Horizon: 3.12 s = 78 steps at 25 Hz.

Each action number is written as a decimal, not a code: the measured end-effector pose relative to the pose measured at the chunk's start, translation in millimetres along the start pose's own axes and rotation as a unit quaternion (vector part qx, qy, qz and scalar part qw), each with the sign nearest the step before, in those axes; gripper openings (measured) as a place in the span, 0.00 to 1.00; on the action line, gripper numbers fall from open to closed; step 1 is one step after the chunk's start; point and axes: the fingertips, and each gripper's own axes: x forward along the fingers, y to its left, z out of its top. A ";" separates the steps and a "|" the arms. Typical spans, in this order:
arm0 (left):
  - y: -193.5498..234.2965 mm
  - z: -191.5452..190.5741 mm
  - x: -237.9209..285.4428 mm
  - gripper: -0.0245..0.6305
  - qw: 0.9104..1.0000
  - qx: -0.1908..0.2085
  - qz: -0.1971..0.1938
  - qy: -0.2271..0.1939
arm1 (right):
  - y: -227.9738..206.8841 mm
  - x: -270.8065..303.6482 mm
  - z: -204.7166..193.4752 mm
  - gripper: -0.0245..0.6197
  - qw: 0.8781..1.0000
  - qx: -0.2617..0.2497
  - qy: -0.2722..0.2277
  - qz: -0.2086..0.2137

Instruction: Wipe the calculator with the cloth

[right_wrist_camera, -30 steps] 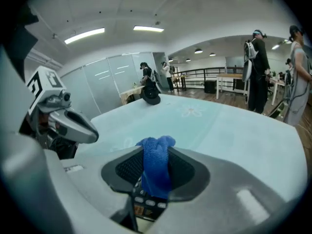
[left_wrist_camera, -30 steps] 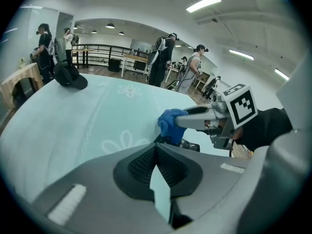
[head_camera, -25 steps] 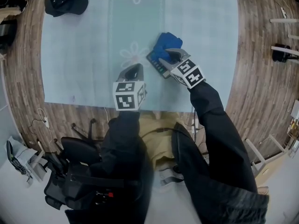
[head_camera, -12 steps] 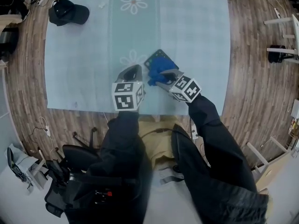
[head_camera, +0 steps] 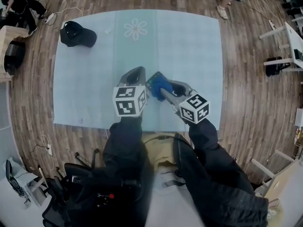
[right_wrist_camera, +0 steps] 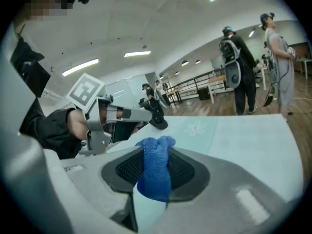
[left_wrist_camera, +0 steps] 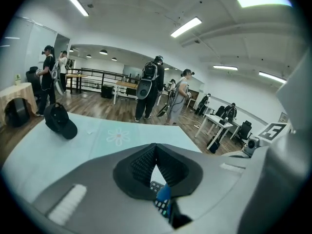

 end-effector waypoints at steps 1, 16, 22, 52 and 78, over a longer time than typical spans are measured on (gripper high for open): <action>-3.9 8.8 -1.5 0.04 1.000 0.003 -0.002 -0.008 | -2.1 -6.0 14.1 0.24 1.000 0.002 -0.017 -0.015; -66.4 145.0 -31.6 0.04 0.987 0.071 -0.041 -0.140 | -17.5 -118.0 202.6 0.24 0.948 -0.045 -0.240 -0.205; -85.5 178.3 -48.7 0.04 0.979 0.088 -0.044 -0.180 | -0.5 -148.1 239.4 0.24 0.929 -0.078 -0.289 -0.218; -101.5 194.9 -60.8 0.04 0.967 0.130 -0.042 -0.217 | 5.1 -182.9 258.2 0.23 0.902 -0.097 -0.340 -0.249; -98.6 188.0 -61.4 0.04 0.970 0.124 -0.045 -0.206 | 8.7 -182.9 259.5 0.23 0.901 -0.106 -0.337 -0.251</action>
